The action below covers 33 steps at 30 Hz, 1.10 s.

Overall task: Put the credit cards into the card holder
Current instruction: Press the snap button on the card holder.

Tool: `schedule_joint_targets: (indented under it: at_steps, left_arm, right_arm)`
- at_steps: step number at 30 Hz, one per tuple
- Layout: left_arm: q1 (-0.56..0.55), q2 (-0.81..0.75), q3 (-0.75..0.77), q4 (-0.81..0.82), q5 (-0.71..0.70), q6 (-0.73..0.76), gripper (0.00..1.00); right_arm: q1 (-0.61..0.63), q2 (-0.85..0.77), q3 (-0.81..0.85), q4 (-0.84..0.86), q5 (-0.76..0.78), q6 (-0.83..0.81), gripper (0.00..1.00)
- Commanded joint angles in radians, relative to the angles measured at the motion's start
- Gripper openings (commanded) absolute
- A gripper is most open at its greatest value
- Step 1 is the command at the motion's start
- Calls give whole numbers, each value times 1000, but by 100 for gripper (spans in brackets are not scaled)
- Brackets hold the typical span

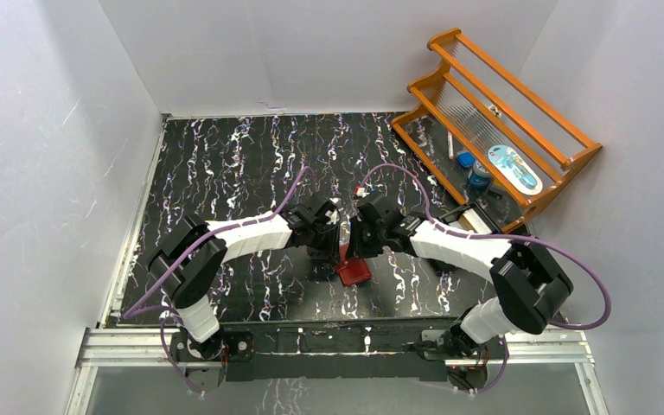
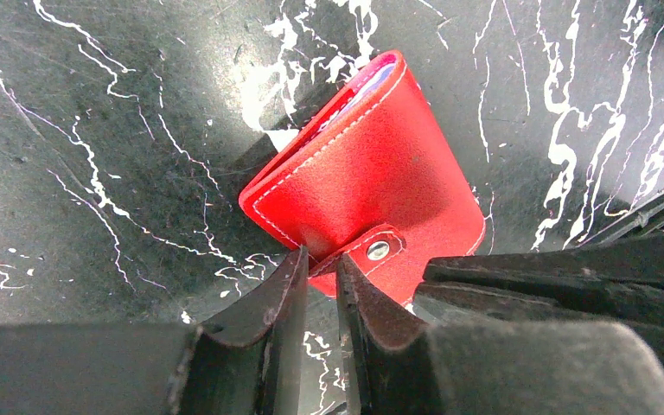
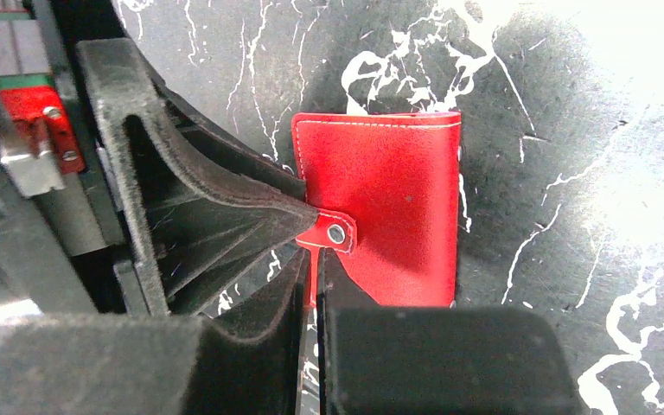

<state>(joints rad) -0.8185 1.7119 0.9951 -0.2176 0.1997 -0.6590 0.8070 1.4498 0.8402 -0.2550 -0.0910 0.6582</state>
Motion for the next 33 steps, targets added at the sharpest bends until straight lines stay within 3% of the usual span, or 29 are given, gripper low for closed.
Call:
schedule_joint_targets:
  at_steps: [1,20,33]
  left_arm:
    - [-2,3,28,-23,-6,-2,18]
    - [-2,6,28,-17,-4,-1,18]
    - [-1,7,26,-16,-14,-7,18]
  right_arm:
    - [1,20,16,34,-10,5,15]
    - [18,125,34,5,19,-36,18]
    - [26,79,62,-1,24,-31,21]
